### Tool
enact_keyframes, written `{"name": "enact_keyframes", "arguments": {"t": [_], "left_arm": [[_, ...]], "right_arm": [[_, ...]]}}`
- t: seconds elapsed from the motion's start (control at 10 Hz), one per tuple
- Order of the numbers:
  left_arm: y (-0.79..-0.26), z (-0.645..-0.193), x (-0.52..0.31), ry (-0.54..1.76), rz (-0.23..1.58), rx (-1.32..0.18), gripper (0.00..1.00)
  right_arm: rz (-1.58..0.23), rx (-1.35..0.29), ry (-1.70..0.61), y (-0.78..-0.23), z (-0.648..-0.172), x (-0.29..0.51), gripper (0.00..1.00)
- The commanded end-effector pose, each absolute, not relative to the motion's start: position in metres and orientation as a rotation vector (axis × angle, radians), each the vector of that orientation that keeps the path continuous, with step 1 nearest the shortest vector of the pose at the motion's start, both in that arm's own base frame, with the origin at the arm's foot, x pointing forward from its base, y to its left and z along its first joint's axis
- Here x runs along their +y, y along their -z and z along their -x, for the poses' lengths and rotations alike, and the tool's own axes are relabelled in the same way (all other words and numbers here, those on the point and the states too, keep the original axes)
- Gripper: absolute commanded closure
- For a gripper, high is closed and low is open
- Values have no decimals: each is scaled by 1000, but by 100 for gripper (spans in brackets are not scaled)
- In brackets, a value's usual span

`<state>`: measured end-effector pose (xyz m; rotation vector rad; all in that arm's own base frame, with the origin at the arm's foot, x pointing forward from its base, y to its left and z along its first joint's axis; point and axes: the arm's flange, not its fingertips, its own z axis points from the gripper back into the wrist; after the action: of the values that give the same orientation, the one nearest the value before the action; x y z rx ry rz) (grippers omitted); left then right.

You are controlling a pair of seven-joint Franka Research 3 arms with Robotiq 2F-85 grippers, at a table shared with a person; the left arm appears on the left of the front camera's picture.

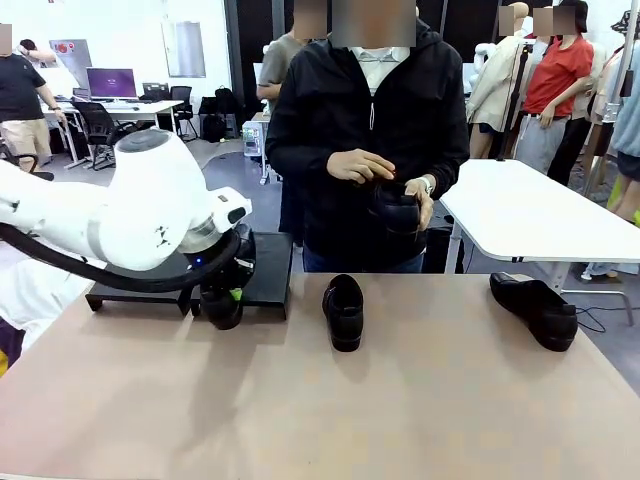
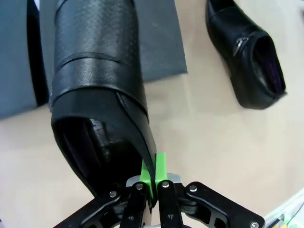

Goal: Organize the shoes by placing them on the stand.
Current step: Place the Shoe from the middle of the table onto the Shoes Stand.

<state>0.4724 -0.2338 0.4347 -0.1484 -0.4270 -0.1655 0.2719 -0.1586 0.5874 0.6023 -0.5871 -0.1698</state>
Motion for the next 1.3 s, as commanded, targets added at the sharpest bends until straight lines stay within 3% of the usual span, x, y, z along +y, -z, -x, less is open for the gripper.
{"name": "enact_keyframes", "arguments": {"t": [0.0, 0.2, 0.3, 0.6, 0.8, 1.2], "left_arm": [[-449, -481, -226, 130, 127, -446, 100], [-466, -482, -218, 94, 112, -444, 100], [-438, -485, -223, 149, 140, -441, 100], [-443, -484, -218, 137, 132, -428, 100], [-468, -528, -198, 339, 133, -369, 100], [-493, -608, -188, 304, 91, -339, 100]], "right_arm": [[-618, -591, 180, -590, -272, -157, 0], [-618, -591, 180, -590, -272, -157, 0], [-618, -591, 180, -590, -272, -157, 0], [-618, -591, 180, -590, -272, -157, 0], [-618, -591, 180, -590, -272, -157, 0], [-618, -591, 180, -590, -272, -157, 0]]}}
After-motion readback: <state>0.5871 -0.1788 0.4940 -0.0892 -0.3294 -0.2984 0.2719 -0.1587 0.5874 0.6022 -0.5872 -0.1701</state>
